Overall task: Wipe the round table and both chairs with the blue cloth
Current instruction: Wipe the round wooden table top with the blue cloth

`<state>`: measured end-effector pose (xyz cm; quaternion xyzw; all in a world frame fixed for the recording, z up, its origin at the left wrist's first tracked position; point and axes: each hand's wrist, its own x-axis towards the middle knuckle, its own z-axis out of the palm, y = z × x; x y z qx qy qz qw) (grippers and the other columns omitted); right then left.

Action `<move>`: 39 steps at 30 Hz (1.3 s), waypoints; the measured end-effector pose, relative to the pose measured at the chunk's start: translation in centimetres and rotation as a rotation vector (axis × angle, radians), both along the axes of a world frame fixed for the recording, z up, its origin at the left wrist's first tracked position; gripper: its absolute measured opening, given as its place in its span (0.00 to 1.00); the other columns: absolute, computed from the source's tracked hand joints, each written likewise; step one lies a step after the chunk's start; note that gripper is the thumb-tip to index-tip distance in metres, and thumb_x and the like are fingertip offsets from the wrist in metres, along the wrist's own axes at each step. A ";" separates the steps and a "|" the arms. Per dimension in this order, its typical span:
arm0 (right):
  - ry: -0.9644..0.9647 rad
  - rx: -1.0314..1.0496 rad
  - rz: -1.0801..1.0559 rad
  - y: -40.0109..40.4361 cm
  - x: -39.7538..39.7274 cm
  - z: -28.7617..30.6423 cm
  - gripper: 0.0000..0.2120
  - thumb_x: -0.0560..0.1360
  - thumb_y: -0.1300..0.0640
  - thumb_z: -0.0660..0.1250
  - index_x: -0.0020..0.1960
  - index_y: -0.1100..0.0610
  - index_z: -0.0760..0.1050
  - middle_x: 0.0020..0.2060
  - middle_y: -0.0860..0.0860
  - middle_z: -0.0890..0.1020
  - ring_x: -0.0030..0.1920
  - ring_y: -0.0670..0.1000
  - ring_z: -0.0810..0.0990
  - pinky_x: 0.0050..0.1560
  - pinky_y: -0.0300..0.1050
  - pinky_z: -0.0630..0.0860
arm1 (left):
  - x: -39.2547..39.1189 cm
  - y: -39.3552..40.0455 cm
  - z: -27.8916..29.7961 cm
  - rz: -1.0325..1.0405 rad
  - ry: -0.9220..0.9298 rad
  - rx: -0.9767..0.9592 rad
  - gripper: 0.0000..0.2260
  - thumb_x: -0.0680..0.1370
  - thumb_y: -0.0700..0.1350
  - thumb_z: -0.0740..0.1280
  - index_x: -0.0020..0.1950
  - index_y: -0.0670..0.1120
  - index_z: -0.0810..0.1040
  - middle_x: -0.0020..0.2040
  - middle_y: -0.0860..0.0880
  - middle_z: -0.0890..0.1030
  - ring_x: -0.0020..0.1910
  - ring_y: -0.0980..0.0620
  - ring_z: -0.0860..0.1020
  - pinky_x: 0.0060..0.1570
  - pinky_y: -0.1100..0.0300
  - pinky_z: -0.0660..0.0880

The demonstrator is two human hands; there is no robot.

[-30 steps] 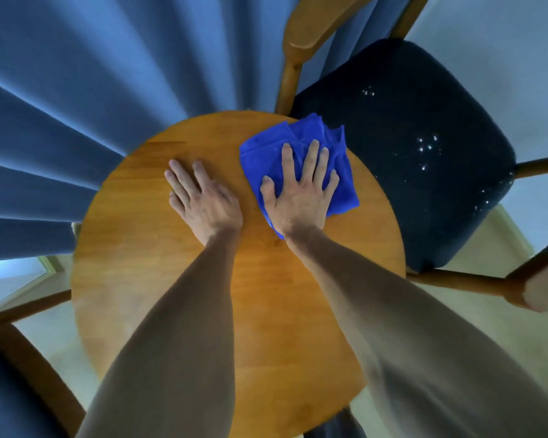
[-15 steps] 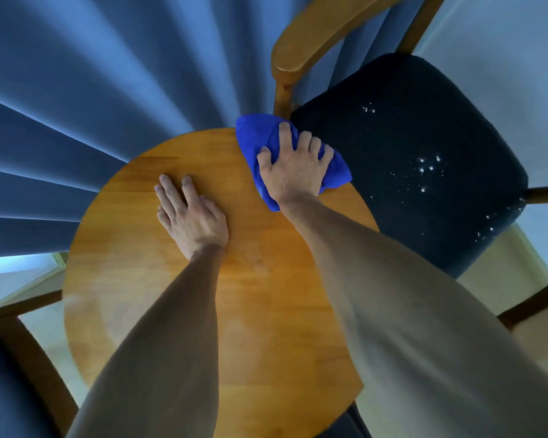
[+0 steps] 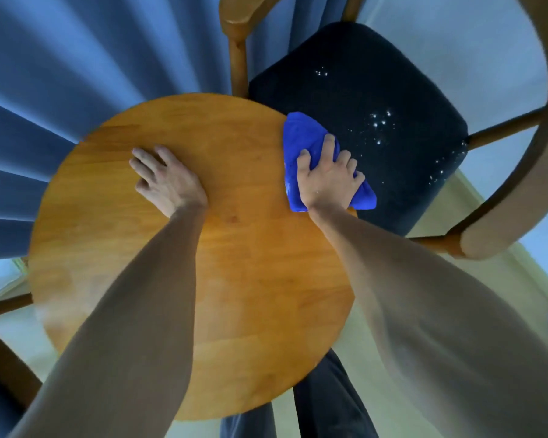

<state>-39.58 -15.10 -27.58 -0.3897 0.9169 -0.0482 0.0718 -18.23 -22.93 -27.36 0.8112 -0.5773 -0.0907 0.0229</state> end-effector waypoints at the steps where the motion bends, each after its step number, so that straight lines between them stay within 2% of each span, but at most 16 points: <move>1: -0.005 0.009 -0.025 1.3 -0.3 0.0 0.31 0.79 0.36 0.49 0.76 0.52 0.60 0.59 0.59 0.75 0.58 0.61 0.73 0.59 0.61 0.66 | -0.2 1.0 0.1 -0.042 0.020 -0.001 0.20 0.79 0.39 0.53 0.71 0.41 0.65 0.78 0.36 0.56 0.77 0.38 0.55 0.65 0.41 0.62; 7: -0.070 -0.002 -0.327 11.8 2.3 0.2 0.32 0.80 0.35 0.47 0.78 0.52 0.56 0.62 0.60 0.74 0.60 0.62 0.73 0.59 0.61 0.68 | -0.8 13.5 0.7 -0.398 0.092 0.080 0.21 0.79 0.44 0.56 0.73 0.46 0.65 0.79 0.39 0.55 0.78 0.40 0.53 0.68 0.43 0.60; 14: -0.207 -0.114 -0.514 21.1 7.7 0.4 0.33 0.80 0.36 0.51 0.78 0.55 0.55 0.65 0.62 0.74 0.61 0.64 0.75 0.58 0.57 0.73 | 0.7 20.1 1.3 -0.427 0.144 0.111 0.20 0.78 0.42 0.58 0.71 0.48 0.68 0.78 0.41 0.56 0.78 0.42 0.54 0.66 0.43 0.63; 16: -0.265 -0.177 -0.567 22.9 9.0 0.5 0.33 0.80 0.36 0.52 0.78 0.55 0.56 0.66 0.60 0.74 0.62 0.63 0.75 0.58 0.55 0.73 | 1.5 21.7 1.4 -0.435 0.140 0.108 0.21 0.78 0.42 0.58 0.72 0.48 0.67 0.79 0.42 0.55 0.78 0.43 0.54 0.66 0.44 0.63; 19: -0.445 -0.338 -0.594 25.6 10.6 0.6 0.31 0.79 0.39 0.56 0.76 0.54 0.60 0.68 0.54 0.75 0.66 0.58 0.74 0.63 0.52 0.72 | 3.1 25.1 1.4 -0.452 0.129 0.109 0.23 0.78 0.42 0.59 0.74 0.49 0.66 0.79 0.43 0.54 0.78 0.43 0.53 0.67 0.44 0.62; 21: -0.553 -0.387 -0.618 27.5 11.6 1.0 0.29 0.79 0.40 0.60 0.75 0.55 0.62 0.65 0.52 0.77 0.64 0.58 0.76 0.63 0.52 0.72 | 3.8 27.6 1.7 -0.451 0.145 0.118 0.23 0.77 0.42 0.59 0.74 0.49 0.66 0.79 0.43 0.54 0.78 0.43 0.54 0.67 0.45 0.62; 23: -0.601 -0.334 -0.668 29.3 12.8 1.5 0.28 0.78 0.40 0.62 0.70 0.57 0.66 0.59 0.54 0.81 0.58 0.60 0.79 0.56 0.49 0.74 | 4.9 30.1 2.3 -0.435 0.153 0.127 0.23 0.77 0.42 0.60 0.73 0.48 0.68 0.79 0.43 0.55 0.77 0.43 0.55 0.67 0.46 0.61; 25: -0.633 -0.249 -0.672 31.0 13.8 2.1 0.27 0.75 0.39 0.65 0.63 0.59 0.71 0.50 0.54 0.81 0.53 0.60 0.80 0.49 0.47 0.71 | 6.2 32.5 2.9 -0.383 0.149 0.126 0.22 0.76 0.42 0.61 0.70 0.48 0.69 0.79 0.41 0.55 0.77 0.43 0.56 0.68 0.46 0.60; 27: -0.640 -0.105 -0.580 32.5 14.2 2.7 0.26 0.73 0.37 0.66 0.53 0.60 0.74 0.44 0.54 0.79 0.51 0.60 0.80 0.46 0.48 0.72 | 7.5 34.9 3.4 -0.241 0.139 0.107 0.22 0.74 0.42 0.63 0.68 0.49 0.69 0.78 0.39 0.54 0.75 0.41 0.58 0.66 0.46 0.62; 30: -0.617 0.155 -0.313 34.2 14.9 4.0 0.32 0.71 0.30 0.61 0.45 0.60 0.77 0.40 0.55 0.83 0.46 0.58 0.81 0.47 0.51 0.77 | 8.8 39.2 4.0 0.223 0.173 0.057 0.18 0.75 0.44 0.61 0.65 0.47 0.67 0.71 0.39 0.65 0.65 0.40 0.67 0.55 0.48 0.67; 32: -0.663 0.279 -0.148 34.5 15.4 4.6 0.32 0.71 0.29 0.55 0.38 0.59 0.77 0.32 0.53 0.84 0.41 0.55 0.82 0.48 0.50 0.78 | 8.8 42.7 3.8 0.648 0.350 0.175 0.14 0.78 0.50 0.57 0.58 0.44 0.69 0.61 0.39 0.72 0.57 0.39 0.73 0.51 0.49 0.70; 33: -0.691 0.326 -0.073 34.4 15.7 4.9 0.33 0.73 0.31 0.52 0.35 0.59 0.77 0.29 0.52 0.84 0.39 0.53 0.82 0.50 0.50 0.78 | 8.5 44.5 3.7 0.838 0.536 0.270 0.16 0.79 0.55 0.56 0.56 0.43 0.71 0.58 0.40 0.76 0.53 0.39 0.76 0.51 0.50 0.72; 35: -0.730 0.329 -0.001 34.0 15.9 5.2 0.35 0.75 0.35 0.49 0.30 0.60 0.78 0.24 0.51 0.82 0.37 0.51 0.81 0.54 0.49 0.77 | 7.0 47.3 4.4 1.100 1.092 0.447 0.23 0.79 0.62 0.54 0.57 0.45 0.74 0.57 0.41 0.80 0.49 0.40 0.80 0.51 0.51 0.76; 36: -0.725 0.302 0.015 33.8 15.8 5.2 0.36 0.76 0.36 0.48 0.29 0.61 0.78 0.23 0.51 0.81 0.36 0.51 0.81 0.54 0.48 0.77 | 6.0 47.8 4.9 1.131 1.321 0.484 0.24 0.78 0.64 0.54 0.60 0.46 0.74 0.58 0.42 0.79 0.50 0.41 0.81 0.52 0.51 0.76; 37: -0.717 0.271 0.031 33.7 15.7 5.1 0.35 0.77 0.38 0.48 0.28 0.62 0.78 0.22 0.52 0.81 0.35 0.52 0.81 0.53 0.48 0.77 | 5.1 47.4 5.3 1.118 1.444 0.460 0.25 0.78 0.64 0.54 0.64 0.48 0.72 0.60 0.43 0.77 0.51 0.41 0.81 0.53 0.50 0.76; 39: -0.713 0.178 0.009 33.8 15.0 4.6 0.34 0.79 0.40 0.49 0.32 0.63 0.78 0.27 0.56 0.82 0.35 0.56 0.82 0.50 0.51 0.78 | 3.2 45.2 5.3 1.113 1.510 0.320 0.21 0.78 0.62 0.59 0.64 0.50 0.71 0.61 0.46 0.76 0.52 0.43 0.80 0.51 0.52 0.76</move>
